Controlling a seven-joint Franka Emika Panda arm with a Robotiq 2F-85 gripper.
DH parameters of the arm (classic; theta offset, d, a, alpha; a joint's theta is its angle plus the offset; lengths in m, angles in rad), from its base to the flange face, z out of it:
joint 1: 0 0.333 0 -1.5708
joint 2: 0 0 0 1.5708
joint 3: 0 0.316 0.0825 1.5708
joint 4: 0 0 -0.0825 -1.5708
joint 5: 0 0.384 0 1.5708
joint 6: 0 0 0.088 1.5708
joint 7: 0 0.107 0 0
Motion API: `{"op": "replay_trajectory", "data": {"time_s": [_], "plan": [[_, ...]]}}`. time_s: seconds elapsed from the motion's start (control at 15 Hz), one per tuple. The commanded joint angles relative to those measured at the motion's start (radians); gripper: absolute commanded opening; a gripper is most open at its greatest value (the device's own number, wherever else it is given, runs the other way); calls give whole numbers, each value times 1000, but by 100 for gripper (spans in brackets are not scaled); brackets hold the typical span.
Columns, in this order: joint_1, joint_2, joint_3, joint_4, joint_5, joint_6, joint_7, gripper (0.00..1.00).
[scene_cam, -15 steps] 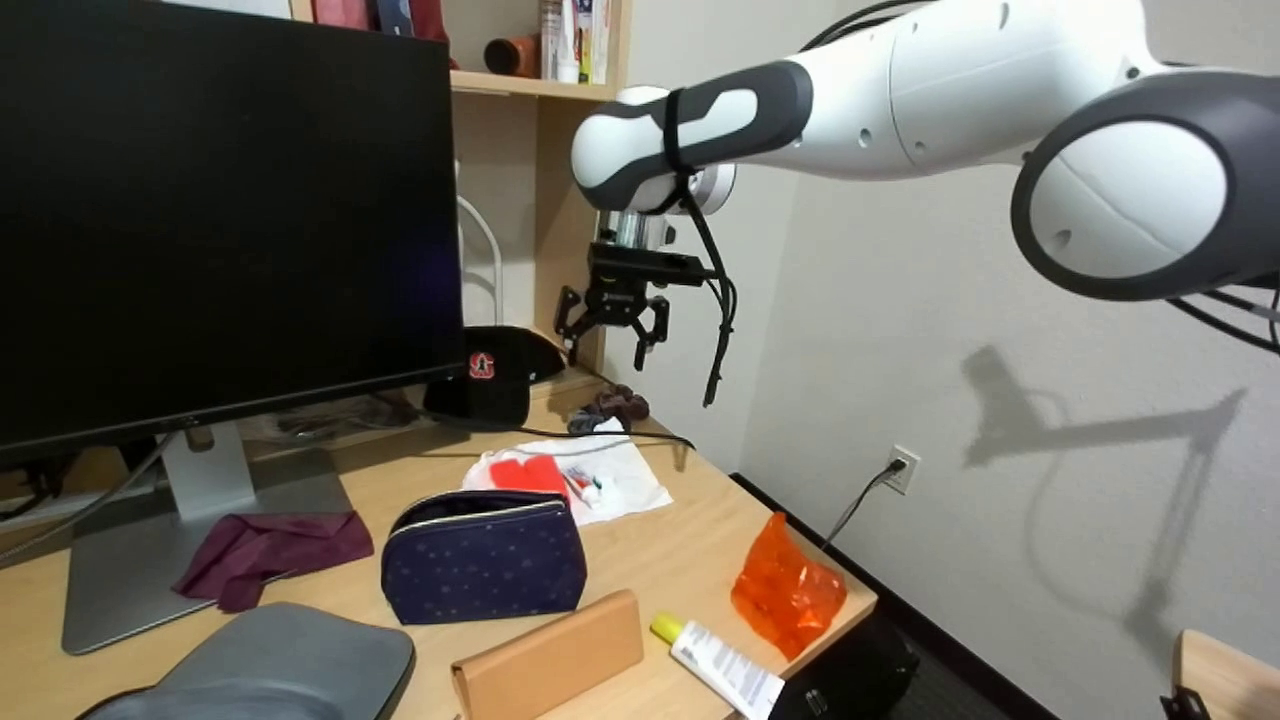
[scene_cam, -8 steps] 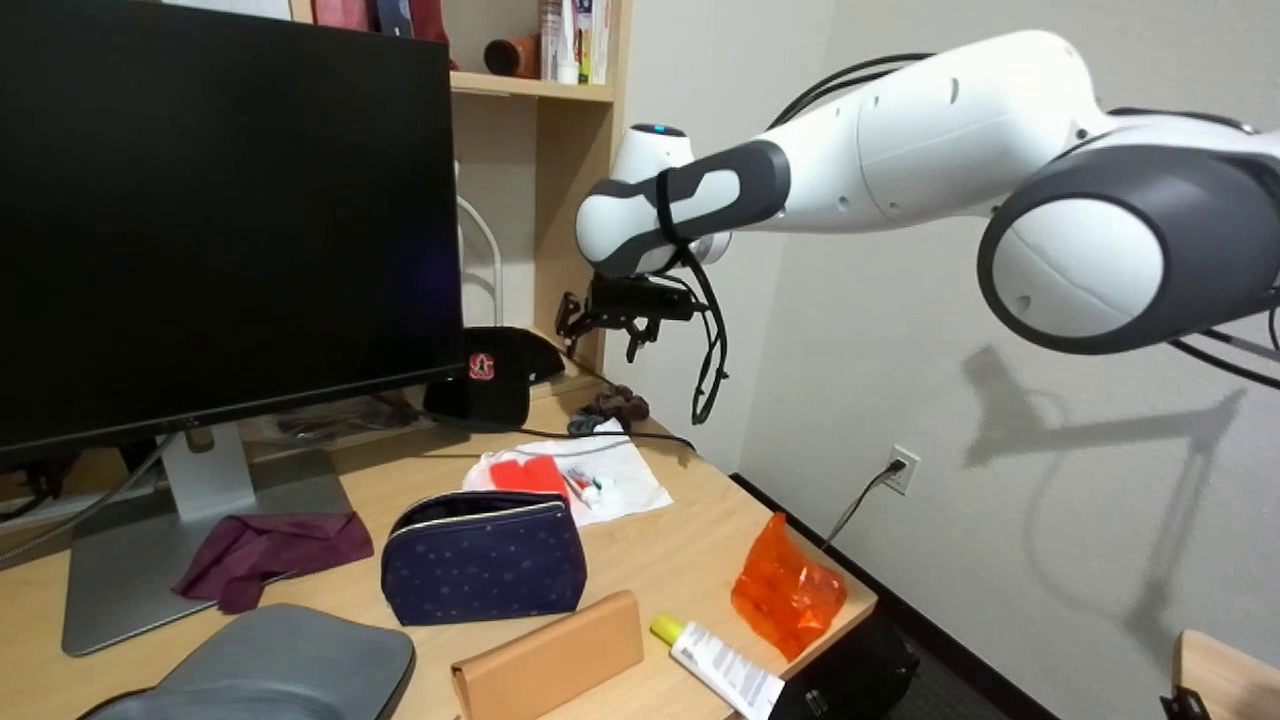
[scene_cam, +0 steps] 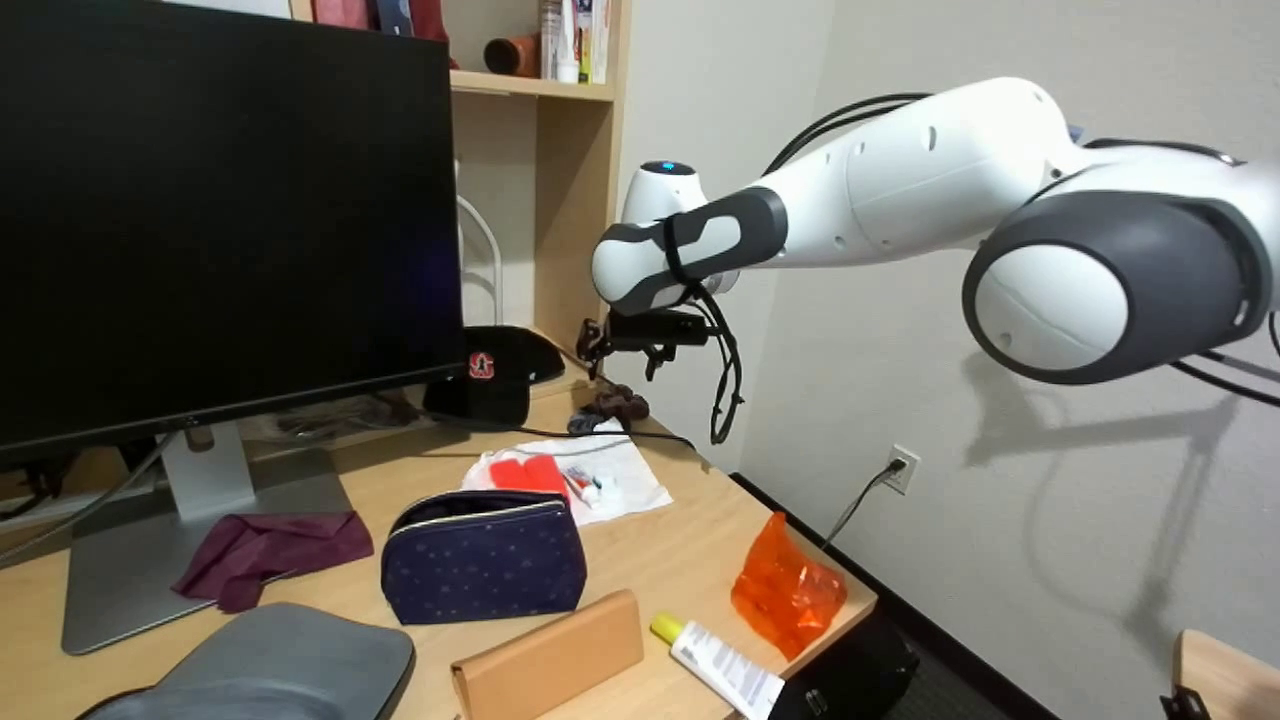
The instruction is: Place the scrunchies in the blue bag
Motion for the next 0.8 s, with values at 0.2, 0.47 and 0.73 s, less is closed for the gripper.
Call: {"op": "replay_trajectory", "data": {"time_s": [0.2, 0.47, 0.73], "plan": [[-50, 45, 45, 29, 25, -21, -38, 100], [-65, 68, 63, 37, 20, -23, -40, 100], [-70, 82, 77, 43, 18, -23, -35, 67]]}}
